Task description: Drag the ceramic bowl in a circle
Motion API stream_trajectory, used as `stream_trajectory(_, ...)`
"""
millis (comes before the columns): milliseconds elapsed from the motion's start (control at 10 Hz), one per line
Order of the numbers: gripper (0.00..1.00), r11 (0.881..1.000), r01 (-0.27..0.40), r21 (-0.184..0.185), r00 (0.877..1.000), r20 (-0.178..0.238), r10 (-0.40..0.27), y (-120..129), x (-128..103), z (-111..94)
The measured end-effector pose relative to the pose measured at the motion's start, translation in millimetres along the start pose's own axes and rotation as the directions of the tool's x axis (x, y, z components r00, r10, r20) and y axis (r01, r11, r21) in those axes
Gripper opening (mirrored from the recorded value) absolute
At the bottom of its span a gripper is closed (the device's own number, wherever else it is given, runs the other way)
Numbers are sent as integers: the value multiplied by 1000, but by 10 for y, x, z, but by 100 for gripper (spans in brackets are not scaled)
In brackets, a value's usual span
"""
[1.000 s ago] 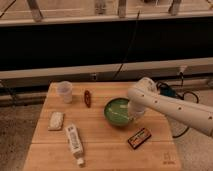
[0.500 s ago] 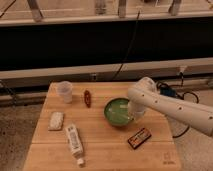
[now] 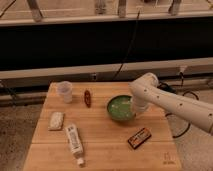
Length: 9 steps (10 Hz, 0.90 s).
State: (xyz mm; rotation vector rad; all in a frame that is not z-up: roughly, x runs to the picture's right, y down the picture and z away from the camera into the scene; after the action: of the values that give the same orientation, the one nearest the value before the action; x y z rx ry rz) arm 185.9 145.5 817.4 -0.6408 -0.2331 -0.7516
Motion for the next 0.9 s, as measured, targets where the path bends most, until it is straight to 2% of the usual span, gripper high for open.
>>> stream_trajectory(400, 0, 1000, 10, -8, 1000, -22, -11, -326, 151, -3)
stream_trajectory(700, 0, 999, 48, -5, 999, -9, -48, -528, -9, -2)
stream_trajectory(900, 0, 995, 104, 5, 994, 14, -104, -648, -224, -21)
